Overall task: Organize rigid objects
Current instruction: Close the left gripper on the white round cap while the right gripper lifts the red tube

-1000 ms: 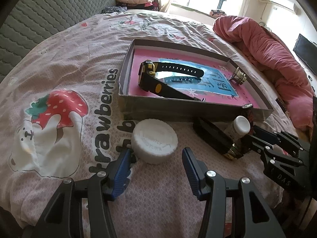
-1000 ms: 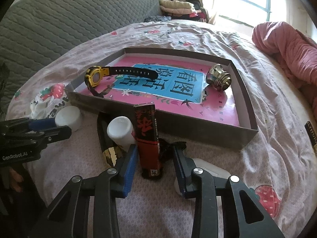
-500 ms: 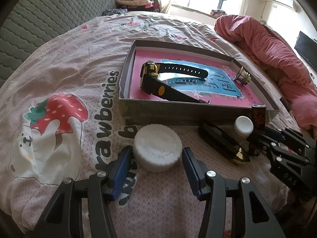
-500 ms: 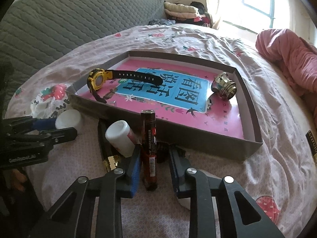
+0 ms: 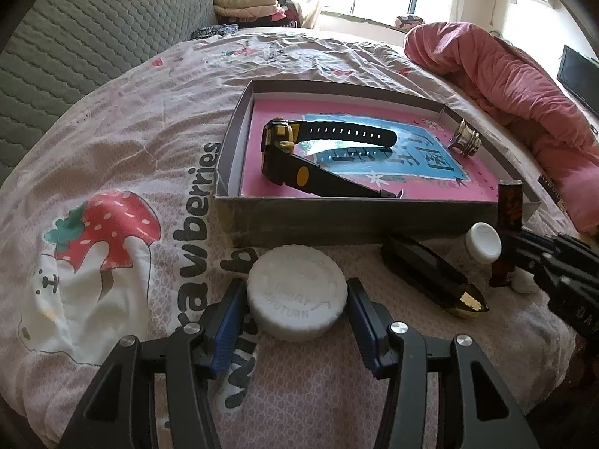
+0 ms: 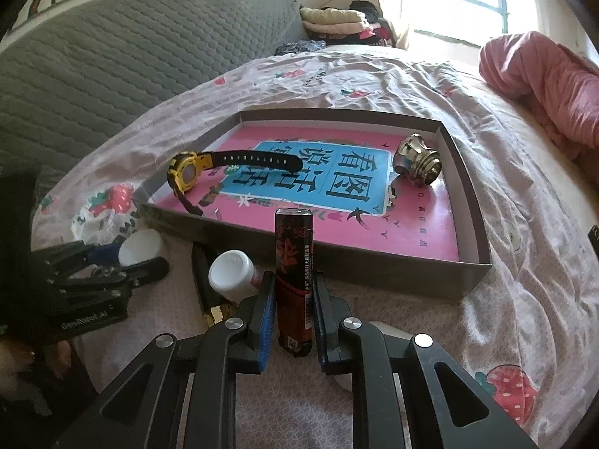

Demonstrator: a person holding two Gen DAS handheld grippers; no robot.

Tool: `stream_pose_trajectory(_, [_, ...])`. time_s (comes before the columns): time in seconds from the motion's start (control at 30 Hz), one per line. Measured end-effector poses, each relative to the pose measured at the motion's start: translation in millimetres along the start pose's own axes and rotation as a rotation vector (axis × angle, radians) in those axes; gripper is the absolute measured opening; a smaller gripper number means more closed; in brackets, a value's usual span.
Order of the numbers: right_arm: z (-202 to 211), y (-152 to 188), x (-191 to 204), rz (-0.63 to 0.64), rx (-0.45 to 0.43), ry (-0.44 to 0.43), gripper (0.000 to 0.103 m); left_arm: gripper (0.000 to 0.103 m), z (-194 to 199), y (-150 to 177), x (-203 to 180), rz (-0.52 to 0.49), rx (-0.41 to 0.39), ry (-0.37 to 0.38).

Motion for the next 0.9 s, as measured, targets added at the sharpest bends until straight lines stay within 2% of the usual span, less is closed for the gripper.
stream_pose_trajectory(0.57, [1.2, 1.4, -3.0, -0.023, 0.000, -0.018, 0.018, 0.052, 7.5, -7.1, -1.7, 0.016, -0.031, 0.064])
stream_pose_trajectory(0.9, [1.2, -0.3, -2.1, -0.021, -0.004, -0.019, 0.016, 0.051, 19.1, -11.4, -10.7, -0.006, -0.065, 0.077])
Point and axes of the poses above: each gripper's, at about its wrist camera, not at the fingertips, and z roughly against the way its jaws point, x to its left, y to its underside, the point moved 8 cm from there along -z, roughly the way its jaws point, and after that the axes turned 5 degrees about z, right-handed, at the moved point
